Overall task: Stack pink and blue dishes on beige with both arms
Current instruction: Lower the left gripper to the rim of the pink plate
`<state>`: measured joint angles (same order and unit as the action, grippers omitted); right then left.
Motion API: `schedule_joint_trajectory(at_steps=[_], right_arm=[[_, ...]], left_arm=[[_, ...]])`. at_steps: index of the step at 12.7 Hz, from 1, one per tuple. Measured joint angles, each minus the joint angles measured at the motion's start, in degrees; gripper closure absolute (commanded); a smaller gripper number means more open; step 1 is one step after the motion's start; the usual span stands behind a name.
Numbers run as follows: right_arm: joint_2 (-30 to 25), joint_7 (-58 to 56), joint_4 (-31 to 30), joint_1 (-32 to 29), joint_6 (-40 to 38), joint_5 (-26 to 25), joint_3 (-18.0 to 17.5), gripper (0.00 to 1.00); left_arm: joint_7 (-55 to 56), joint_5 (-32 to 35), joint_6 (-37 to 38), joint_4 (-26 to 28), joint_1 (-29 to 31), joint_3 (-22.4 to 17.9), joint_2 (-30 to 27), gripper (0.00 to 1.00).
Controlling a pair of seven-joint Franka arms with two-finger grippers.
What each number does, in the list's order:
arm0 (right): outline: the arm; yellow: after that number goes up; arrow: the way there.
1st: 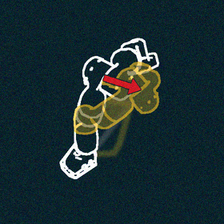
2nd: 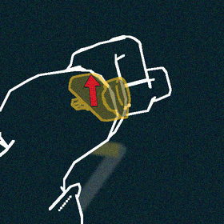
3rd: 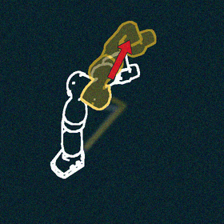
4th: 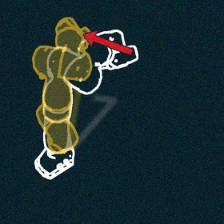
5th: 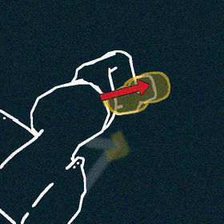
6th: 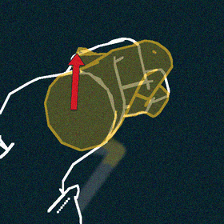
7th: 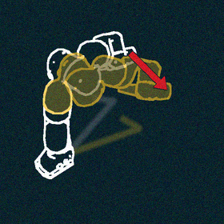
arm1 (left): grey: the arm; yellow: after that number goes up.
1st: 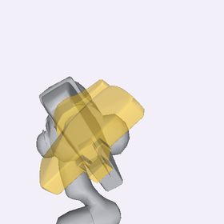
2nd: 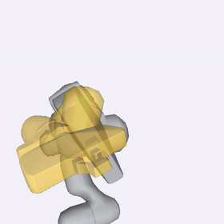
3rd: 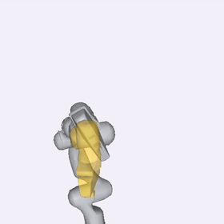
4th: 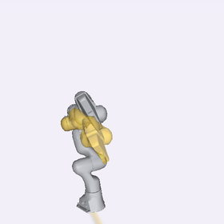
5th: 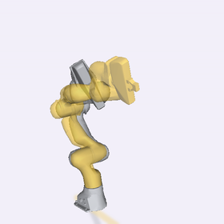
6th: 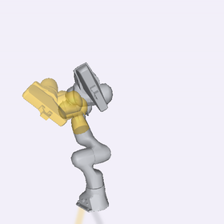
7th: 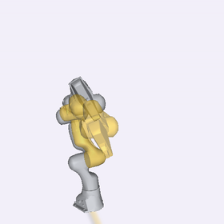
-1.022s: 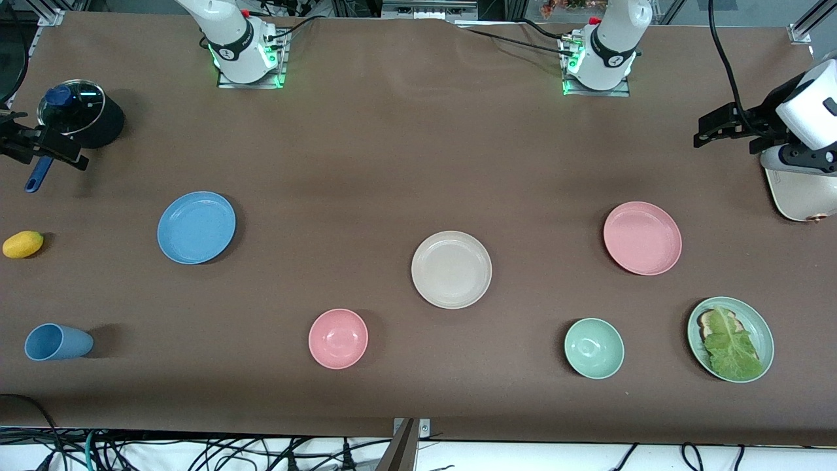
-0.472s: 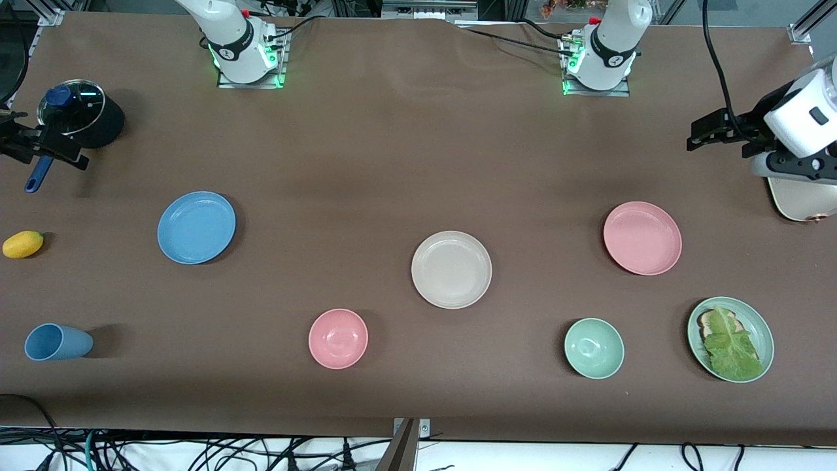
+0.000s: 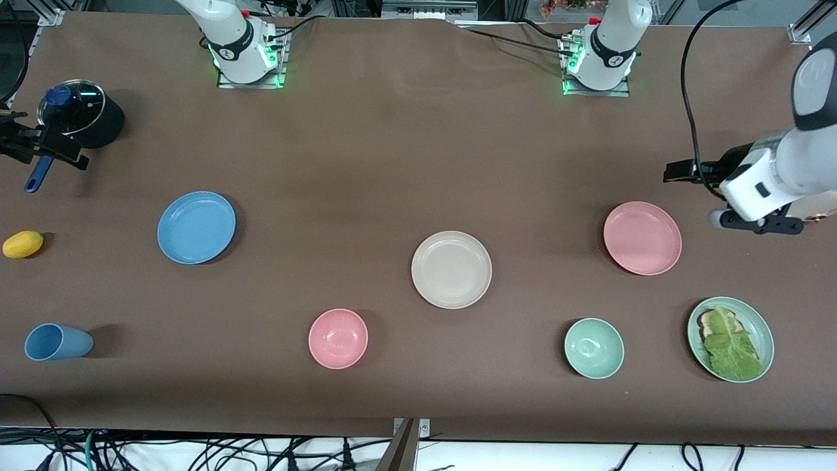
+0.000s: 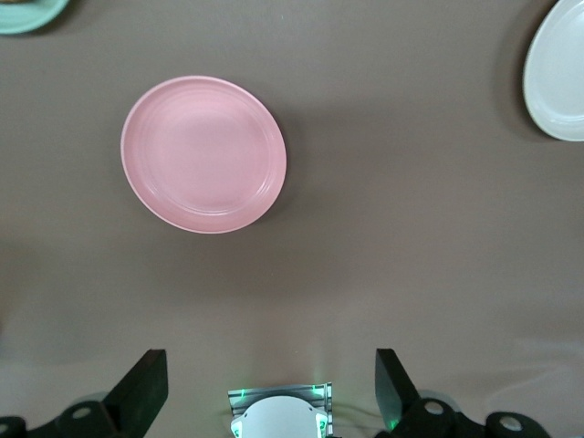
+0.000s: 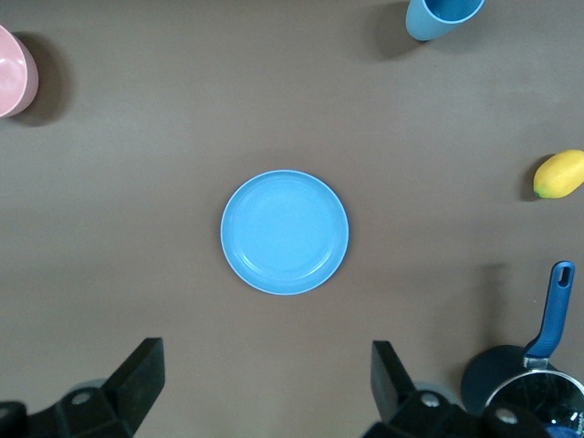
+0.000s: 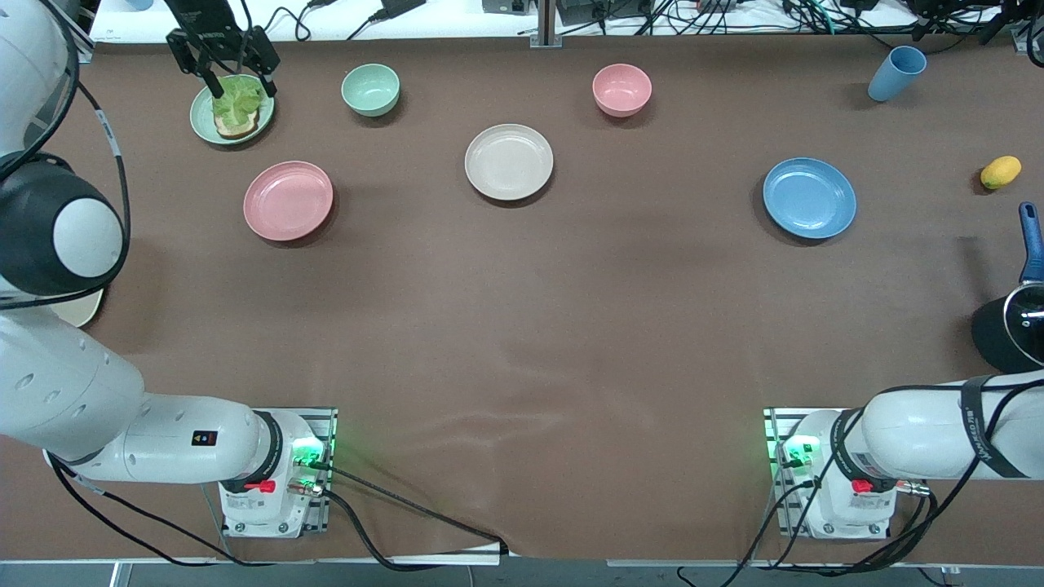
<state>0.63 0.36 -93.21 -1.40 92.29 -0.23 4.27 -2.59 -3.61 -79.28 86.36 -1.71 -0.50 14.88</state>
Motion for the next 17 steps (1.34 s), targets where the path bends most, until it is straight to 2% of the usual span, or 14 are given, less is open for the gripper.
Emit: schedule_joint_trajectory(at_steps=[7, 10, 15, 17], right_arm=[[0.0, 0.0, 0.0, 0.0, 0.0, 0.0, 0.0, 0.0], [0.0, 0.0, 0.0, 0.0, 0.0, 0.0, 0.0, 0.0], [0.0, 0.0, 0.0, 0.0, 0.0, 0.0, 0.0, 0.0], [0.0, 0.0, 0.0, 0.0, 0.0, 0.0, 0.0, 0.0]], left_arm=[[0.0, -0.2, -1.5, -0.3, 1.1, -0.1, 6.4, 0.0], [-1.4, -6.4, -4.9, -0.6, 6.0, -0.6, 7.9, 0.0], [-15.2, -16.7, -8.6, -0.5, 7.7, -9.1, 11.8, 0.0], [-20.0, -19.3, -11.2, -0.3, 7.8, -11.3, 13.8, 0.0]])
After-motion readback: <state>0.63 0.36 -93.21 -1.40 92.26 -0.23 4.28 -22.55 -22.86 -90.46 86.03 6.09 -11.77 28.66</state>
